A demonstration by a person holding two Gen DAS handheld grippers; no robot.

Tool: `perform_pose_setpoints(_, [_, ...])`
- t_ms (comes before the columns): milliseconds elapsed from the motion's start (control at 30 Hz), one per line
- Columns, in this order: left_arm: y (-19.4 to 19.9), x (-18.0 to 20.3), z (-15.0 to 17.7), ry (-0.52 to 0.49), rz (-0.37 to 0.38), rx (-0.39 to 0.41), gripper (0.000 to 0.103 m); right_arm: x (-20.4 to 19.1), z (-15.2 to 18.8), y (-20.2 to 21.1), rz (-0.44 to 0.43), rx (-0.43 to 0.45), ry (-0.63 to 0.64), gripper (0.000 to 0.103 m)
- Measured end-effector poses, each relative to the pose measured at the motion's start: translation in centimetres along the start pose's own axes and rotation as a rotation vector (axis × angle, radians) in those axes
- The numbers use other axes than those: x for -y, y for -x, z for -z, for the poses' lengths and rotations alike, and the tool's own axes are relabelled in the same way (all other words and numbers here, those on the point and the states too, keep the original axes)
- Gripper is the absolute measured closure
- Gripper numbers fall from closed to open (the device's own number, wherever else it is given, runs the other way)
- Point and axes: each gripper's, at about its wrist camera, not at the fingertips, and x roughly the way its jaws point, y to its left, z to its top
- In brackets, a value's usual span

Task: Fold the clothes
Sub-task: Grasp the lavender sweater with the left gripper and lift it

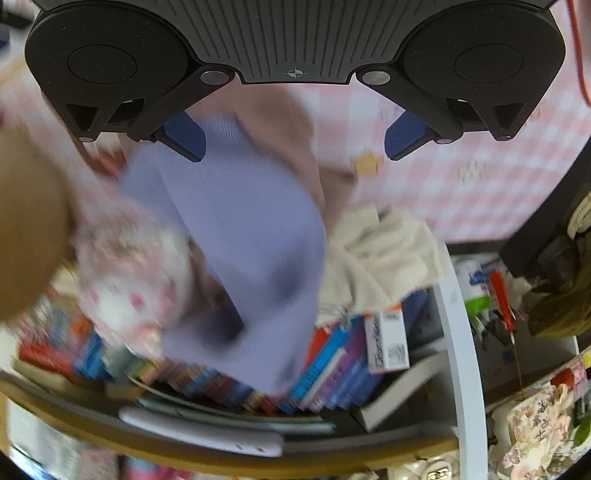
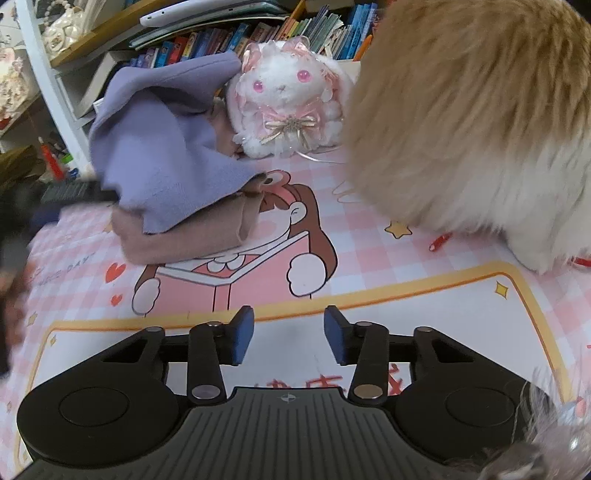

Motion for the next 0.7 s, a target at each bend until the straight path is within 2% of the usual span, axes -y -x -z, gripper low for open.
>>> perform_pose_setpoints(67, [-1.5, -0.4, -1.6, 0.061, 0.005, -0.001, 0.001, 0.4, 0.1, 0.5, -0.017, -0.002, 0.005, 0.062])
perform_pose_setpoints(100, [-2.1, -0.6, -2.2, 0.094, 0.007, -0.005, 0.008, 0.6, 0.2, 0.9, -0.023, 0.002, 0.007, 0.062])
perform_pose_setpoints(167, [-3.3, -1.3, -3.2, 0.175, 0.017, -0.032, 0.03, 1.0, 0.2, 1.5, -0.027, 0.01, 0.01, 0.061])
perform_pose_setpoints(233, [-3.2, -1.9, -3.5, 0.241, 0.061, -0.046, 0.086, 1.3, 0.1, 1.9, -0.026, 0.018, 0.009, 0.059])
perform_pose_setpoints(267, [-2.6, -2.2, -3.5, 0.268, 0.091, -0.037, 0.096, 1.4, 0.1, 2.1, -0.025, 0.022, 0.008, 0.059])
perform_pose_setpoints(367, [-0.6, -3.1, -3.5, 0.347, 0.181, -0.013, 0.1, 1.6, -0.4, 2.5, -0.031, 0.037, -0.003, 0.059])
perform_pose_setpoints(433, [3.7, -2.3, -3.2, 0.241, 0.281, 0.092, 0.1, 1.6, -1.0, 2.9, -0.051, 0.051, -0.019, 0.059])
perform_pose_setpoints(567, [12.2, 0.7, 0.6, -0.081, 0.468, 0.19, 0.099, 1.1, -3.5, 4.1, -0.165, 0.112, -0.087, 0.059])
perform_pose_setpoints(633, [12.7, 0.9, 3.3, -0.087, 0.54, 0.085, 0.099, 0.7, -5.0, 4.6, -0.251, 0.136, -0.134, 0.058])
perform_pose_setpoints(667, [12.8, 1.0, 4.8, -0.082, 0.575, 0.025, 0.099, 0.4, -5.6, 4.7, -0.288, 0.139, -0.152, 0.055])
perform_pose_setpoints(700, [12.6, 1.1, 6.4, -0.079, 0.583, -0.031, 0.099, 0.0, -6.1, 4.7, -0.314, 0.139, -0.161, 0.048])
